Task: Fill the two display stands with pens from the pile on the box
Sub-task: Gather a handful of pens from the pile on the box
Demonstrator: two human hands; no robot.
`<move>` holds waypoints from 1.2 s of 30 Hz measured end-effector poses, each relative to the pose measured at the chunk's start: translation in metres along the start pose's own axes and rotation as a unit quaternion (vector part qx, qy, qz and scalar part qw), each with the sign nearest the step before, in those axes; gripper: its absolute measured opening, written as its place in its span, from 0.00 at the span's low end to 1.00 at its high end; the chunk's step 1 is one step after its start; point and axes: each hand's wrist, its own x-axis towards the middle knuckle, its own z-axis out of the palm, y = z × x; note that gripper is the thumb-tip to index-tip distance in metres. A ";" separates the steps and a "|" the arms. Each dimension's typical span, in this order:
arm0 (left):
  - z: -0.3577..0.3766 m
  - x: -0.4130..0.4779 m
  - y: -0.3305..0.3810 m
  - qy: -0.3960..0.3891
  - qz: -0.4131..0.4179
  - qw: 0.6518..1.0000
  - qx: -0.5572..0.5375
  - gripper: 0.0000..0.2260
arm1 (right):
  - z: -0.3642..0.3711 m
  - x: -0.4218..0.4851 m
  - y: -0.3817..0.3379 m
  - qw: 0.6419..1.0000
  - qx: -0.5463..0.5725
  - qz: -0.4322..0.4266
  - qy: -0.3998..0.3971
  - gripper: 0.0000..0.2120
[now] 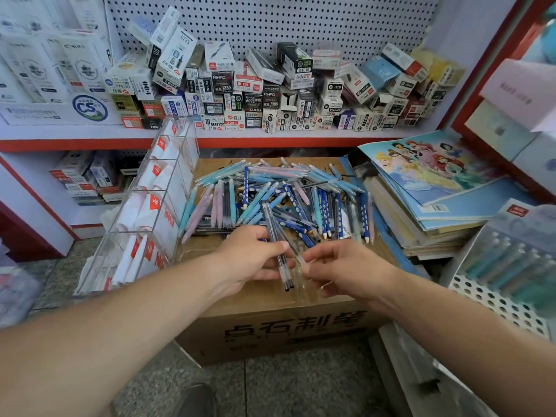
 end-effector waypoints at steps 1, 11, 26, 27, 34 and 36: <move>0.001 -0.001 0.001 -0.002 0.004 1.000 -0.011 0.06 | 0.002 -0.001 0.001 0.999 -0.028 -0.026 -0.001 0.07; -0.001 -0.001 0.006 0.021 0.030 0.999 -0.034 0.07 | 0.000 0.013 0.002 0.977 -0.178 -0.118 -0.006 0.09; -0.016 0.006 0.002 0.038 0.010 0.999 -0.004 0.09 | -0.021 0.054 0.012 0.886 -0.428 -0.020 0.176 0.13; -0.016 0.005 0.002 0.037 0.010 0.999 -0.005 0.09 | -0.022 0.052 0.011 0.895 -0.411 -0.013 0.174 0.13; -0.014 0.004 0.001 0.032 0.005 0.999 -0.001 0.08 | -0.034 0.025 0.002 0.962 -0.208 -0.021 0.173 0.04; -0.011 0.002 0.002 0.028 0.005 1.000 0.000 0.08 | -0.034 0.018 0.000 0.964 -0.209 -0.016 0.162 0.05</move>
